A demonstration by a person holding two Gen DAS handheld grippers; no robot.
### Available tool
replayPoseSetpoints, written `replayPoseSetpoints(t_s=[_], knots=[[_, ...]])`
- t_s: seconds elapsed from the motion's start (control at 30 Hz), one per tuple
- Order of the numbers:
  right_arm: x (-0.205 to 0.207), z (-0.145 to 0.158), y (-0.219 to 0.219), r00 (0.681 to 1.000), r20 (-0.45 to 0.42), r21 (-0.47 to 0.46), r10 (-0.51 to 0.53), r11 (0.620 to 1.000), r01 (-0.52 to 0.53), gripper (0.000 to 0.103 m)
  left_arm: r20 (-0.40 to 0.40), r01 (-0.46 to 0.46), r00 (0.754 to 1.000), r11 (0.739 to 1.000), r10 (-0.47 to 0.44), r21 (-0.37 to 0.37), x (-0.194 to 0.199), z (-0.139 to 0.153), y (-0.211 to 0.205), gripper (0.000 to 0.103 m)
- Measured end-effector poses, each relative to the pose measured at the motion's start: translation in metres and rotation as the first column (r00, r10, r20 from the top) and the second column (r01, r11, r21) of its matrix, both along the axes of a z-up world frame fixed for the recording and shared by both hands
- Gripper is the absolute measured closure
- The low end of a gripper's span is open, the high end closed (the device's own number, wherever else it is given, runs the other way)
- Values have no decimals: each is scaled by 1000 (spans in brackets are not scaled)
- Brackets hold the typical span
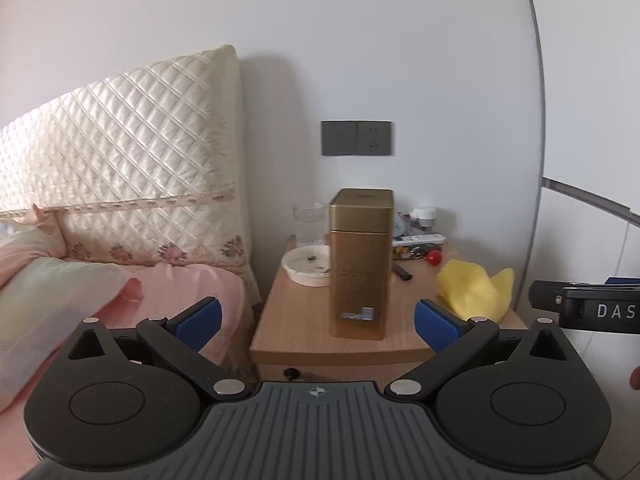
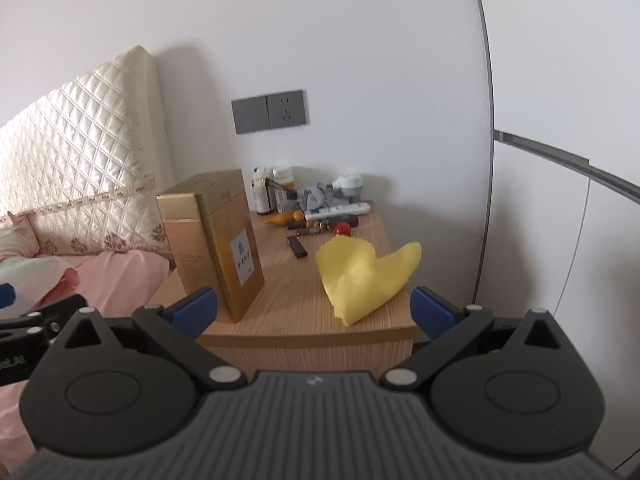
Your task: Clean container
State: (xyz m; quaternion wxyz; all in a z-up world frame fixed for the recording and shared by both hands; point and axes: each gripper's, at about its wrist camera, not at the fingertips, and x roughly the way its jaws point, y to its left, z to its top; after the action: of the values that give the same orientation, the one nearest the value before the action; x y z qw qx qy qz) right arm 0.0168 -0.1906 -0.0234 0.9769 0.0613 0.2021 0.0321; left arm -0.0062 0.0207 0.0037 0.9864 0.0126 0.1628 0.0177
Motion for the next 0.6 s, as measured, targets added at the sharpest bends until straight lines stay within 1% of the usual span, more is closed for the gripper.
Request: replayPoseSetpoints(t_s=[0.23, 0.33, 0.37, 0.43, 0.6], knots=[[-7, 6, -3, 1000, 15, 27, 21, 999, -21, 0, 1, -18, 1000, 1000, 18, -5, -5, 1, 14, 0], [3, 7, 10, 999, -3, 6, 37, 999, -37, 0, -2, -12, 1000, 1000, 12, -10, -7, 2, 18, 0], [1, 5, 11, 999, 9, 3, 32, 999, -32, 0, -4, -8, 1000, 1000, 8, -13, -8, 2, 20, 0], [1, 12, 14, 1000, 5, -3, 19, 1000, -19, 0, -6, -1, 1000, 1000, 0, -16, -7, 1, 21, 0], [0, 7, 10, 1000, -5, 2, 10, 1000, -10, 0, -6, 14, 1000, 1000, -14, -9, -8, -2, 15, 0]])
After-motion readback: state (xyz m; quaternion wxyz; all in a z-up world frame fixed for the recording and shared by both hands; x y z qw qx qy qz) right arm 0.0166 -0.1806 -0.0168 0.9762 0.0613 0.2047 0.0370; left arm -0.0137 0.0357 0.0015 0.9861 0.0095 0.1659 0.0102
